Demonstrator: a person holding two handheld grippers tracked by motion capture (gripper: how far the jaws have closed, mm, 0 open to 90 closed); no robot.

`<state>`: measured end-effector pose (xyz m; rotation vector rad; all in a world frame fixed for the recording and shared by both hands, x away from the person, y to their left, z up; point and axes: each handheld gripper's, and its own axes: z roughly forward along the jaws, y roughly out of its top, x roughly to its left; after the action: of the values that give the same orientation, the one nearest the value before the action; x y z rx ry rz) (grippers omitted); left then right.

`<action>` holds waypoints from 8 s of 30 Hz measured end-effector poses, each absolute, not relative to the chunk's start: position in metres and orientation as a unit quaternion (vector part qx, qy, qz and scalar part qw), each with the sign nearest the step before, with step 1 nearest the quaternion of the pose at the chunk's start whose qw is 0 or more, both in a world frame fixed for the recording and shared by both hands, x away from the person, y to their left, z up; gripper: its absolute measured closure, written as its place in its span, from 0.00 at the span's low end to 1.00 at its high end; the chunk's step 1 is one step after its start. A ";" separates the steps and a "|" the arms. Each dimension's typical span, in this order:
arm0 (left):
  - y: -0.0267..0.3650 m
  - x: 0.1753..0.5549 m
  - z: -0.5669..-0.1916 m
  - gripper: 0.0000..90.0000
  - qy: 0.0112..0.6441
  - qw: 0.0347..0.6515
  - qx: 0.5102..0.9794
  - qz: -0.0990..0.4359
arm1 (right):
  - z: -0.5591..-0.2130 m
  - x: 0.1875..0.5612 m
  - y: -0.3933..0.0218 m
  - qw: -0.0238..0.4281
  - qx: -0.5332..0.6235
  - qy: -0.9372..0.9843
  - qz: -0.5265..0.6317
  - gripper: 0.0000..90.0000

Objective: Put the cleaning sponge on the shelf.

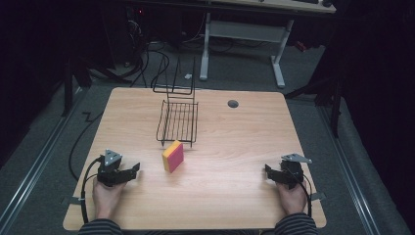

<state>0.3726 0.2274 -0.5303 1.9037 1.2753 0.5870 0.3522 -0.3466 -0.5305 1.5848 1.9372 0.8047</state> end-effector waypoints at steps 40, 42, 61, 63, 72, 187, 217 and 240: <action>0.158 0.343 -0.490 0.29 0.372 0.465 0.785 0.170 | -0.531 0.352 -0.346 0.253 0.581 0.714 0.298 0.27; 0.153 0.346 -0.490 0.29 0.369 0.465 0.787 0.167 | -0.531 0.351 -0.346 0.252 0.582 0.714 0.298 0.27; 0.136 0.361 -0.501 0.37 0.377 0.460 0.787 0.160 | -0.531 0.351 -0.346 0.253 0.579 0.715 0.298 0.27; 0.134 0.363 -0.503 0.40 0.375 0.462 0.788 0.158 | -0.531 0.351 -0.346 0.252 0.580 0.715 0.299 0.27; 0.128 0.368 -0.509 0.50 0.378 0.457 0.788 0.166 | -0.531 0.351 -0.346 0.253 0.579 0.715 0.299 0.27; 0.133 0.444 -0.441 0.70 0.371 0.472 0.769 0.221 | -0.531 0.351 -0.345 0.251 0.577 0.718 0.299 0.27; 0.108 0.489 -0.467 0.69 0.403 0.446 0.766 0.227 | -0.531 0.350 -0.344 0.249 0.576 0.719 0.298 0.26; 0.106 0.497 -0.481 0.64 0.412 0.427 0.772 0.226 | -0.531 0.350 -0.344 0.249 0.575 0.720 0.298 0.26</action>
<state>0.4966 0.1059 -0.4811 1.9298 1.0298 0.5652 0.3502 -0.3441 -0.5305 1.5672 1.9616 0.8130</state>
